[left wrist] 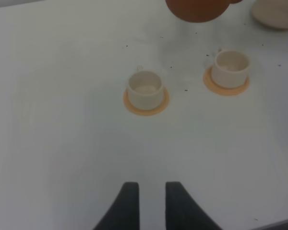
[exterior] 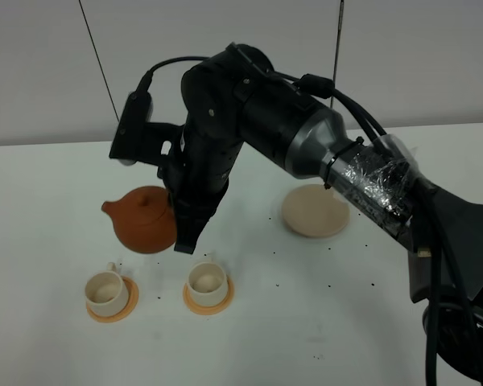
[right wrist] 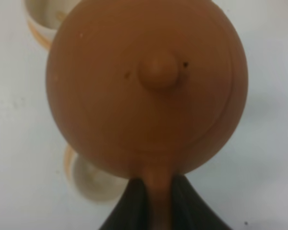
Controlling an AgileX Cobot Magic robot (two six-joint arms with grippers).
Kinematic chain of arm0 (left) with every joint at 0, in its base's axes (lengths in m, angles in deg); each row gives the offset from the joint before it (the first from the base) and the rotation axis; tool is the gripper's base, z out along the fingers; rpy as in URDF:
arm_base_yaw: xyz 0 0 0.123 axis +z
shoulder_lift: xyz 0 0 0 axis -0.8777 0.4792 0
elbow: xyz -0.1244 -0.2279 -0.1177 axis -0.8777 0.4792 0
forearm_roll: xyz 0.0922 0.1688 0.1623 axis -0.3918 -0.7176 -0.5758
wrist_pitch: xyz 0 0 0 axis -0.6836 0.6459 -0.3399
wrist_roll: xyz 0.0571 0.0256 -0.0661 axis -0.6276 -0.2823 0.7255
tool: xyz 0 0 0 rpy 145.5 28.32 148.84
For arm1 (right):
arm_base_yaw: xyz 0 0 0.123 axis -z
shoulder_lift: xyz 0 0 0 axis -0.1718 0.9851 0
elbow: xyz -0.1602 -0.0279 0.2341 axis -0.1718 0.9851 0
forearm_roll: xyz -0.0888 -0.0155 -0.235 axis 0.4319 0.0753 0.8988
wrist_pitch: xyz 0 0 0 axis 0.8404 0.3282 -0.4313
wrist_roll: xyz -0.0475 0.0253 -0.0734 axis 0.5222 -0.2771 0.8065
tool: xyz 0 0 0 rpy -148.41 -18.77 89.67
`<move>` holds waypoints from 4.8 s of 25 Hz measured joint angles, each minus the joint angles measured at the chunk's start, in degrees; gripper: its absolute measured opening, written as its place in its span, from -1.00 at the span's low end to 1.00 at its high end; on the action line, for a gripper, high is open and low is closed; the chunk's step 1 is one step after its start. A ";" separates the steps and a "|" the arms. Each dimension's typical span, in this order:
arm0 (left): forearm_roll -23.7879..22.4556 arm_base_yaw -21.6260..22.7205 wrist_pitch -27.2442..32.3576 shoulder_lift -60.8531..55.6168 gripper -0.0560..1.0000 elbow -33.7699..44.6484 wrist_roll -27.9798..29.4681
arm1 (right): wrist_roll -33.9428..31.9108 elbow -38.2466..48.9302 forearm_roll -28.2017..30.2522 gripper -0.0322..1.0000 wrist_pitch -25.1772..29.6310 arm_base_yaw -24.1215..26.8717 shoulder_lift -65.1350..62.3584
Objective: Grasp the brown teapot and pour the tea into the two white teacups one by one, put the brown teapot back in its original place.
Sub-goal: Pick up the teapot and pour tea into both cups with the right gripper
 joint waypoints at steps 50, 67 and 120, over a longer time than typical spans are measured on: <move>0.00 0.00 0.00 0.00 -0.50 0.00 0.00 | -2.43 1.25 8.60 -0.75 0.06 -6.54 4.75; 0.00 0.00 0.00 0.00 -0.50 0.00 0.00 | -0.97 1.25 16.43 -0.75 0.06 -8.88 4.75; 0.00 0.00 0.00 0.00 -0.50 0.00 0.00 | 1.96 1.25 29.95 -0.75 -3.97 -13.46 6.48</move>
